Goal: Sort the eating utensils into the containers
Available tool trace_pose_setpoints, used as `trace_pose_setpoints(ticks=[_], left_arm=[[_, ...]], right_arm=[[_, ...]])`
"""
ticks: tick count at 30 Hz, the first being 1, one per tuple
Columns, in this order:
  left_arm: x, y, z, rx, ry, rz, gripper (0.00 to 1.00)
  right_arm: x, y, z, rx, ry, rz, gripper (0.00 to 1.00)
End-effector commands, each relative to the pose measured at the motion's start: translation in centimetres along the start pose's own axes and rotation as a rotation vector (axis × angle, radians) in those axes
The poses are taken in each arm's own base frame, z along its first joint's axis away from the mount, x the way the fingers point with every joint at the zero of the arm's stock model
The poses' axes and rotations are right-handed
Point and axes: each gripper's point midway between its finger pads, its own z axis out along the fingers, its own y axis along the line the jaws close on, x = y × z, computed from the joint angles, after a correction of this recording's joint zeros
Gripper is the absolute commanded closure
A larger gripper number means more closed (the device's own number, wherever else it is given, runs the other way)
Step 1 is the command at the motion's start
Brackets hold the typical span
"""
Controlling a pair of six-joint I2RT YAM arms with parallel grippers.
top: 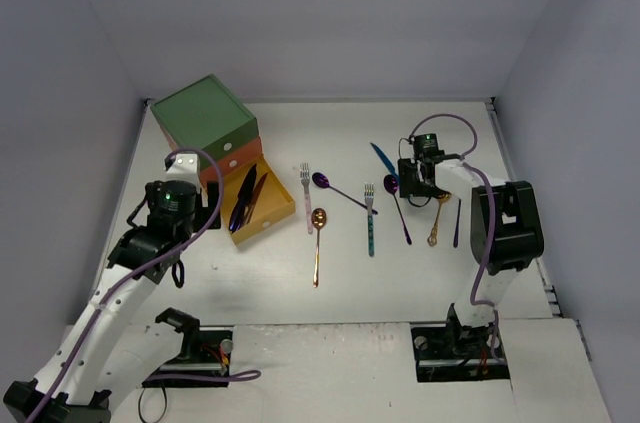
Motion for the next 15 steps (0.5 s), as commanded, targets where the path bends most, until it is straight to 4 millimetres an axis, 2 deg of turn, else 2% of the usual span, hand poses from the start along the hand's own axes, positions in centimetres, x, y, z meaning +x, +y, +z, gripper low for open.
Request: trace_pose_setpoints(ticks=[1, 5, 10, 15], left_arm=[[-1.7, -0.2, 0.0, 0.009, -0.056, -0.018, 0.18], [-1.6, -0.1, 0.0, 0.007, -0.054, -0.017, 0.18], [-1.6, -0.1, 0.1, 0.005, -0.052, -0.016, 0.18], [-1.5, -0.2, 0.3, 0.005, -0.045, -0.012, 0.18]], right_arm=[[-0.9, 0.9, 0.5, -0.048, -0.009, 0.011, 0.43], [-1.2, 1.2, 1.4, -0.057, 0.004, 0.001, 0.42], [-3.1, 2.3, 2.2, -0.105, -0.009, -0.012, 0.42], [-3.9, 3.3, 3.1, -0.136, 0.003, -0.027, 0.43]])
